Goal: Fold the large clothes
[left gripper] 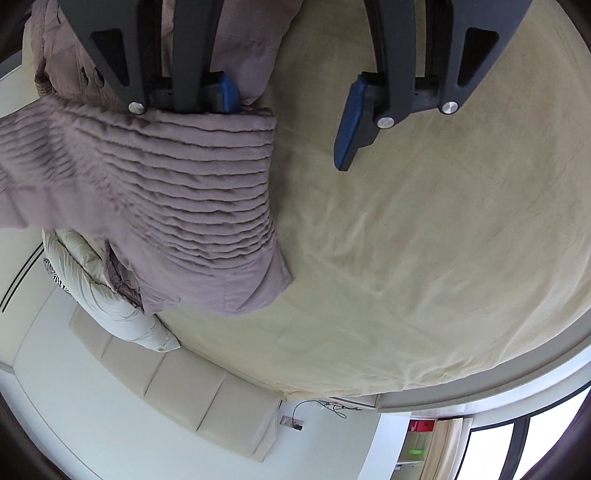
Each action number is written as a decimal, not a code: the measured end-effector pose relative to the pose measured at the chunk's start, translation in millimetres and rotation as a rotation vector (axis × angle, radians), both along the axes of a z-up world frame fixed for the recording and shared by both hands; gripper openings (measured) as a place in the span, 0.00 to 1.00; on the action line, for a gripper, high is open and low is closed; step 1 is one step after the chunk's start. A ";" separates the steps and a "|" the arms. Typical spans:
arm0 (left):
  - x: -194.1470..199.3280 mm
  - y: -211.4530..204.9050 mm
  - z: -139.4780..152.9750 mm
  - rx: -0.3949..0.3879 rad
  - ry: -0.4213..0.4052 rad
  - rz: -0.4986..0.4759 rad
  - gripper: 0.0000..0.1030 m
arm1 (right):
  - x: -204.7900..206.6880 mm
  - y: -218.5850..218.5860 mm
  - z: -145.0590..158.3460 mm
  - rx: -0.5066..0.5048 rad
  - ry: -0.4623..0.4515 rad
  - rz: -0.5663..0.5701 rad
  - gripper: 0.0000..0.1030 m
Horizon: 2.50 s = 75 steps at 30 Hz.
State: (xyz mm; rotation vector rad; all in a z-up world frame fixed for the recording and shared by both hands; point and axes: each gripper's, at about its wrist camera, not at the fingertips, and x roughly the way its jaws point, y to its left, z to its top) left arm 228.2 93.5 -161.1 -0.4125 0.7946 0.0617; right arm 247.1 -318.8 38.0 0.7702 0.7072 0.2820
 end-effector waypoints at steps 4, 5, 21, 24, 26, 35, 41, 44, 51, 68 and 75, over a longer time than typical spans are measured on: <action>-0.4 -1.5 -4.1 0.043 0.009 -0.037 0.50 | 25.0 -28.0 -112.8 0.031 0.188 -0.077 0.15; 0.7 0.3 -3.8 0.052 0.009 -0.051 0.50 | 29.1 -31.8 -139.4 0.033 0.236 -0.093 0.15; -3.7 -15.2 -0.5 0.301 0.032 -0.115 0.63 | 43.3 -51.8 -200.3 -0.129 0.292 -0.168 0.15; -6.5 -19.1 0.7 0.343 0.049 -0.134 0.63 | 46.0 -60.3 -213.3 -0.142 0.331 -0.188 0.15; -13.3 -21.7 3.1 0.381 0.055 -0.144 0.63 | 39.2 -68.3 -219.0 -0.101 0.311 -0.198 0.16; -60.6 -6.7 28.6 0.307 0.062 -0.159 0.62 | 20.3 -79.6 -205.9 0.024 0.159 -0.170 0.60; -1.7 -28.3 54.4 0.292 -0.037 -0.252 0.06 | -6.8 -55.4 -158.2 -0.028 0.028 -0.097 0.70; 38.6 -43.2 44.8 0.349 -0.013 -0.278 0.06 | -2.8 -11.9 -151.0 -0.125 0.056 0.013 0.69; 84.5 -58.4 -4.8 0.402 0.096 -0.355 0.07 | 16.7 -0.3 -202.3 -0.242 0.212 -0.045 0.32; 140.2 -68.4 -10.4 0.402 0.139 -0.333 0.10 | 20.6 5.2 -191.3 -0.377 0.144 -0.064 0.50; 119.8 -44.9 0.9 0.250 0.120 -0.291 0.09 | 26.0 19.8 -198.1 -0.555 0.097 -0.021 0.50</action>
